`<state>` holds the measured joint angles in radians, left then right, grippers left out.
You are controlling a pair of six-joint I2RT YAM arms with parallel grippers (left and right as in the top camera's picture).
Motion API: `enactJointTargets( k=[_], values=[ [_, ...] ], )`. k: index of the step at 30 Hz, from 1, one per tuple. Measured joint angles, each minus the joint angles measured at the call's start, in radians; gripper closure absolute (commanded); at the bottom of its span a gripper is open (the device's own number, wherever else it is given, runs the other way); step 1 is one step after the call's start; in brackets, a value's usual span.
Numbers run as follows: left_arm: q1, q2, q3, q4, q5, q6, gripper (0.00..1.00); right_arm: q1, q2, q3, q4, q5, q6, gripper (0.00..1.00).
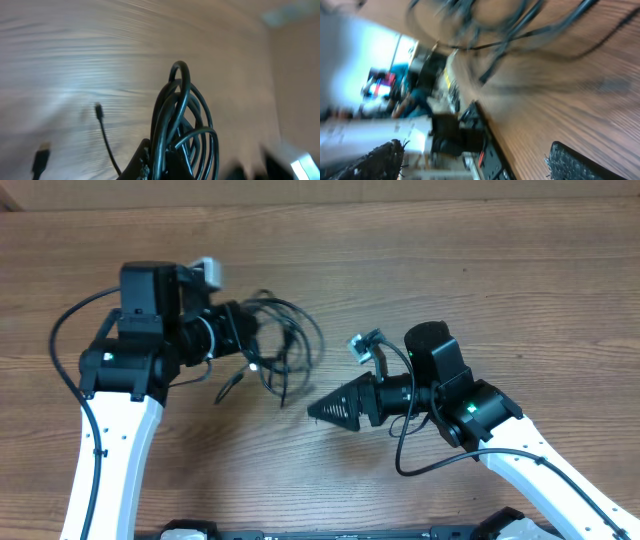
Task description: Untangle cables
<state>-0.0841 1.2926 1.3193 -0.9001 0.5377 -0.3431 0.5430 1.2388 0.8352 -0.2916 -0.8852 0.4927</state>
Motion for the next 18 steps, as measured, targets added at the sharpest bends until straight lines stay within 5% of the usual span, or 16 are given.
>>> enactJointTargets(
  k=[7,11,18],
  values=[
    [-0.082,0.000,0.000,-0.011,0.150,0.236,0.96,0.000,0.000,0.001,0.133,0.093,0.221,0.47],
    [-0.132,0.000,0.000,-0.012,0.170,0.275,0.96,0.000,0.000,0.002,0.159,0.141,0.322,0.69],
    [-0.193,0.000,0.000,-0.004,0.162,0.298,0.96,0.000,0.000,0.002,0.150,0.253,0.449,0.88]
  ],
)
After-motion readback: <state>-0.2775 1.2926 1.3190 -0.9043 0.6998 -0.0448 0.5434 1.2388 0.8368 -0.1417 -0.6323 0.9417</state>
